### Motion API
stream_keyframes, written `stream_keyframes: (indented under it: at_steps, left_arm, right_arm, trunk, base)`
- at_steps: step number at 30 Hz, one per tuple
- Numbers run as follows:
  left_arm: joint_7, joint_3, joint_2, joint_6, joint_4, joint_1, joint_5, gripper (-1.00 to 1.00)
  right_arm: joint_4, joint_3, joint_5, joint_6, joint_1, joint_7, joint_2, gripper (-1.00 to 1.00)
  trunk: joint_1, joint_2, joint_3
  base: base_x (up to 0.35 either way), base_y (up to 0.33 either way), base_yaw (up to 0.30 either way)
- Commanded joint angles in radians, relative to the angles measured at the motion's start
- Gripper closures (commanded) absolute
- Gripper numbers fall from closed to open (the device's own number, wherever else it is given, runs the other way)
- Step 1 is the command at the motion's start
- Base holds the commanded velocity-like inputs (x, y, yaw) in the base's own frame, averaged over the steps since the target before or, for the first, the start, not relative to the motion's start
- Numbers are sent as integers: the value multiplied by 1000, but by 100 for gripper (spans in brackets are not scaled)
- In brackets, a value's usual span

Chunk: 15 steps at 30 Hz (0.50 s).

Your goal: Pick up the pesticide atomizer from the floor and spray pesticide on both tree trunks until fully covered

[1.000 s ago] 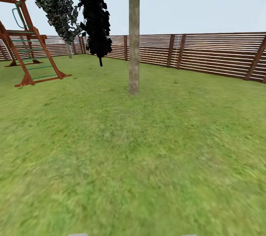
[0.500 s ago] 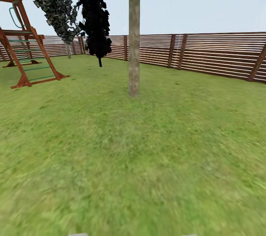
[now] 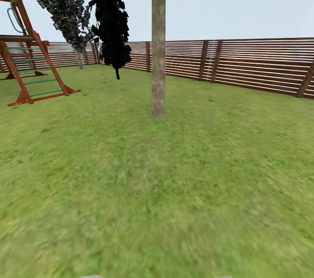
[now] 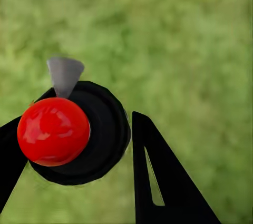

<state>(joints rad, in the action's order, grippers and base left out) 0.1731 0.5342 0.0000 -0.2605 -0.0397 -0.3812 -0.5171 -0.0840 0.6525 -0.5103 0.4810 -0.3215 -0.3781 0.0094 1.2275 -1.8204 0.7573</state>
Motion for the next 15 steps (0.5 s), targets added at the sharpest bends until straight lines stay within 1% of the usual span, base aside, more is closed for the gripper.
stream_keyframes:
  at_steps: [1, 15]
  left_arm:
    - [5, 6, 0, -3, 1, -1, -11, 100]
    - [5, 6, 0, -3, 1, -1, -11, 100]
  right_arm:
    - [-1, 9, -5, 1, 0, -5, 0, -100]
    - [-2, 9, -5, 1, -1, -5, 1, -100]
  trunk:
    - [1, 0, 1]
    - [1, 0, 1]
  base:
    - [341, 0, 0]
    - [341, 0, 0]
